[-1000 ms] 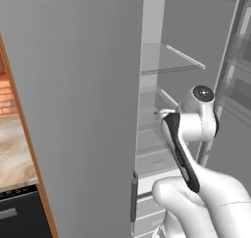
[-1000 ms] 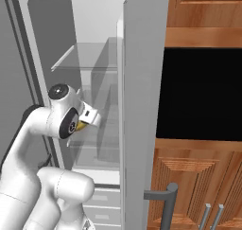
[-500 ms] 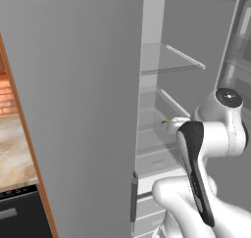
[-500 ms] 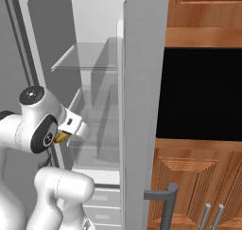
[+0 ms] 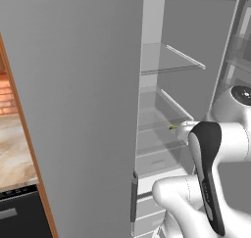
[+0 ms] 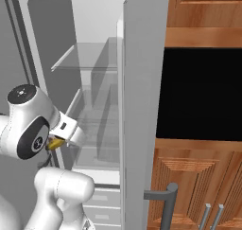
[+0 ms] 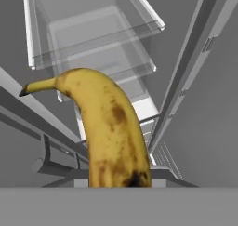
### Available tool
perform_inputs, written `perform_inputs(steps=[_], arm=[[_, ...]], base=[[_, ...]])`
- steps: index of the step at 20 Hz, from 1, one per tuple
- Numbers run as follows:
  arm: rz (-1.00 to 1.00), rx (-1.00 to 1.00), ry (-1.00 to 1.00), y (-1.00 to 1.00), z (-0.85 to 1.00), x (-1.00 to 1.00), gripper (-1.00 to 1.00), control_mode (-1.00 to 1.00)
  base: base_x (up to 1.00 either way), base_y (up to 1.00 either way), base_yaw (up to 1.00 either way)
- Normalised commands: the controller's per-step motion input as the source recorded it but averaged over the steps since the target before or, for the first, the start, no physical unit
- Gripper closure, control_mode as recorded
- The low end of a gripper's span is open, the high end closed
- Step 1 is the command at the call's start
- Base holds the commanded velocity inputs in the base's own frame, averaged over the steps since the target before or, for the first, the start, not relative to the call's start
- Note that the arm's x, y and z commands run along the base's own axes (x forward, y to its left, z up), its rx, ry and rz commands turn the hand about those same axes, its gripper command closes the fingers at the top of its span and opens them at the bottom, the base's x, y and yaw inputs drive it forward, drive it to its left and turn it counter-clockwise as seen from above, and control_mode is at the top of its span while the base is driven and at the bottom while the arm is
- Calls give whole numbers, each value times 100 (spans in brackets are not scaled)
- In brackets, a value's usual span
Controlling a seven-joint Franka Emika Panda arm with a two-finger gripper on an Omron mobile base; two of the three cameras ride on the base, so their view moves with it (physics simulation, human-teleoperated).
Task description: Retrieve the peach and banana from the fridge and place them into the bowl on the dining table.
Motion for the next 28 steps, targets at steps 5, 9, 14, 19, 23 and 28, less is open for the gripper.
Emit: perform_inputs(steps=[5,9,14,19,23,28], arm=[[0,0,0,0,0,0,100,100],[0,0,0,0,0,0,100,100],[0,0,0,0,0,0,100,100],[0,0,0,0,0,0,100,100],[0,0,0,0,0,0,100,100],[0,0,0,0,0,0,100,100]], base=[[-10,0,0],[-58,0,0],[-71,14,-9],[-56,57,-31],[-30,89,-42],[-30,88,-49]])
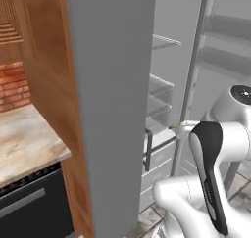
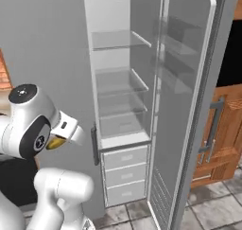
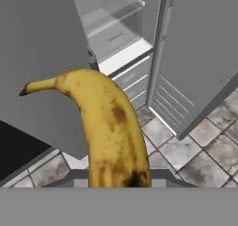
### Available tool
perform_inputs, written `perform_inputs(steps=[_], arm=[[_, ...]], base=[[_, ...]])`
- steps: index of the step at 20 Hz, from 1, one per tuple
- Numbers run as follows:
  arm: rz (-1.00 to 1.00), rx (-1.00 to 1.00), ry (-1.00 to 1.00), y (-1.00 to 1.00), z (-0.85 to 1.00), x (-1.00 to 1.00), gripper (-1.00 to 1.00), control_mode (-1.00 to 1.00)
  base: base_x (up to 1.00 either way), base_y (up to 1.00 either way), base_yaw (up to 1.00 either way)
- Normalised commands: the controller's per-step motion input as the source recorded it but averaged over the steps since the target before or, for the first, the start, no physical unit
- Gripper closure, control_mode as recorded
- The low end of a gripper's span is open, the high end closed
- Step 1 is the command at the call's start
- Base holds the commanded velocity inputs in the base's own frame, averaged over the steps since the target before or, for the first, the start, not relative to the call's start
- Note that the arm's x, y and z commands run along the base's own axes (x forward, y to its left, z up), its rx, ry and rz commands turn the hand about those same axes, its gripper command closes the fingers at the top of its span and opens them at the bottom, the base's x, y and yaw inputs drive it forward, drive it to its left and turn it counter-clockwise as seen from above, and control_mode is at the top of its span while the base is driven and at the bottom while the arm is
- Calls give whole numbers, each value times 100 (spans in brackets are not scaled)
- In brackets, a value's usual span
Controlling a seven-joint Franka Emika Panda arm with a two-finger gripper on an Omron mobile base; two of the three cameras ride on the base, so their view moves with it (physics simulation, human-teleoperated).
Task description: Retrieve the peach and banana from the fridge and place them into the bowl on the dining table.
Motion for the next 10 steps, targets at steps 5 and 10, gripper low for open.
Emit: perform_inputs(steps=[5,10], arm=[[0,0,0,0,0,0,100,100],[0,0,0,0,0,0,100,100]], base=[[-69,38,-60],[-81,-24,-47]])
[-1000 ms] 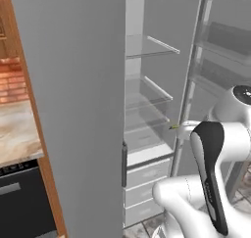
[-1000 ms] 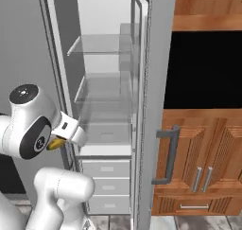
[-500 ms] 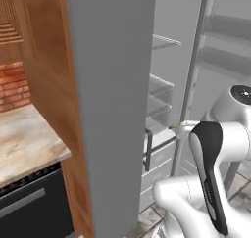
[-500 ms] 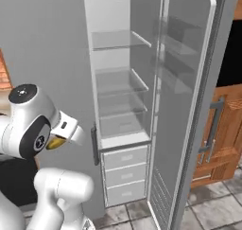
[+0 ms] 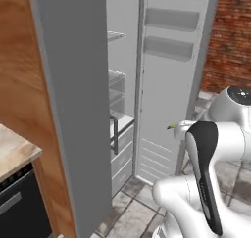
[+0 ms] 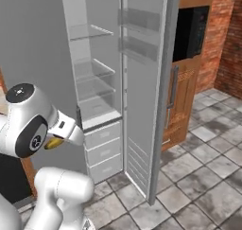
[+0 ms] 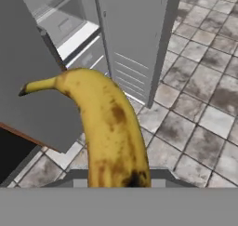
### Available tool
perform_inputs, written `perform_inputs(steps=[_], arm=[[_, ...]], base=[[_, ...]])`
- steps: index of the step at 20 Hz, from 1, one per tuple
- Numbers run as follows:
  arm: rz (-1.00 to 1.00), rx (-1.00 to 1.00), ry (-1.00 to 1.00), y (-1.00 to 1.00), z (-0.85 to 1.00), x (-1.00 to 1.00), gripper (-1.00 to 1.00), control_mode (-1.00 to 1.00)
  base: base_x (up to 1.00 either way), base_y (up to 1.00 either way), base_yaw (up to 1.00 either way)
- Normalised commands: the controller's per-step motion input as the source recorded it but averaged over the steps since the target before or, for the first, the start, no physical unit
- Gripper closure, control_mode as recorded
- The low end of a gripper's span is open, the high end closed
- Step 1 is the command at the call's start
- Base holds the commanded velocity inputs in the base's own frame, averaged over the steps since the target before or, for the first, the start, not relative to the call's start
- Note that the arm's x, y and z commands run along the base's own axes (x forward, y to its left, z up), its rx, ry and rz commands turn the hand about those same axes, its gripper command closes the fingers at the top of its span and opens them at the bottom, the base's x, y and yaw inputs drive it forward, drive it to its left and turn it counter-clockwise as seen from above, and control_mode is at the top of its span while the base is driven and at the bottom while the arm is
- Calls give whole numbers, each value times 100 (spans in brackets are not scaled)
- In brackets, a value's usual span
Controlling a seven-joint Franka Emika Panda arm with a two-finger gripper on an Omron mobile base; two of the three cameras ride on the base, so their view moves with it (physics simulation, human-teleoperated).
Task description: Retrieve the peach and banana from the fridge and place them into the bowl on the dining table.
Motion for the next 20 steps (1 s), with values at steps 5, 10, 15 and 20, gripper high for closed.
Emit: perform_inputs(steps=[5,10,15,20], arm=[[0,0,0,0,0,0,100,100],[0,0,0,0,0,0,100,100],[0,0,0,0,0,0,100,100],[0,0,0,0,0,0,100,100]], base=[[-73,-82,-31],[-39,-74,-30],[-8,-40,-30],[-3,-50,-33]])
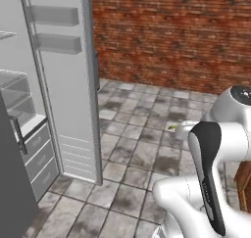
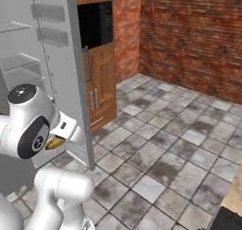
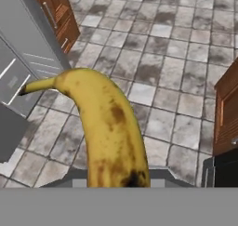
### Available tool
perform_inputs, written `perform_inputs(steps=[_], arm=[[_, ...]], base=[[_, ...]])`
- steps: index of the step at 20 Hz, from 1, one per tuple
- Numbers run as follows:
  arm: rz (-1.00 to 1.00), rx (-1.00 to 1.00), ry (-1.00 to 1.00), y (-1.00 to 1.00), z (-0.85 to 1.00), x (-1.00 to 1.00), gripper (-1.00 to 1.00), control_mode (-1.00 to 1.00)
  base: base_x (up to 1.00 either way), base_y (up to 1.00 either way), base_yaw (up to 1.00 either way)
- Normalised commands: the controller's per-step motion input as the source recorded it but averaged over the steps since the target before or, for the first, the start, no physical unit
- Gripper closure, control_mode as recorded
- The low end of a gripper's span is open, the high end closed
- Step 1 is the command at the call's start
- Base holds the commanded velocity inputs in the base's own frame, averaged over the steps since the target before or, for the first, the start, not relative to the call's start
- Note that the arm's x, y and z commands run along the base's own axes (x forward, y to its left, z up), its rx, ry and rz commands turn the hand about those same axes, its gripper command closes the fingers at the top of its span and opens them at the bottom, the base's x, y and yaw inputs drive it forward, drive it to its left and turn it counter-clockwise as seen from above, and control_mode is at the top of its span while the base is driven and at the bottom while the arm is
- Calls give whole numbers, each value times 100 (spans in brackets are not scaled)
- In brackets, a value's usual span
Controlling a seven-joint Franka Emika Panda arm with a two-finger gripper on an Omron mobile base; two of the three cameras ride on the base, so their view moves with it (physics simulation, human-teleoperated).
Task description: Retrieve the peach and banana from the fridge and place them into the bowl on the dining table.
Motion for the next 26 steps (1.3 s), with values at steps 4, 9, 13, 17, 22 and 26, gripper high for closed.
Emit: perform_inputs(steps=[4,9,13,17,22,26], arm=[[0,0,0,0,0,0,100,100],[0,0,0,0,0,0,100,100],[0,0,0,0,0,0,100,100],[0,0,0,0,0,0,100,100],[0,0,0,0,0,0,100,100],[0,0,0,0,0,0,100,100]], base=[[0,-41,-32],[28,-50,-27],[94,-58,-19],[100,-60,-14],[100,-57,-12],[100,-51,-3]])
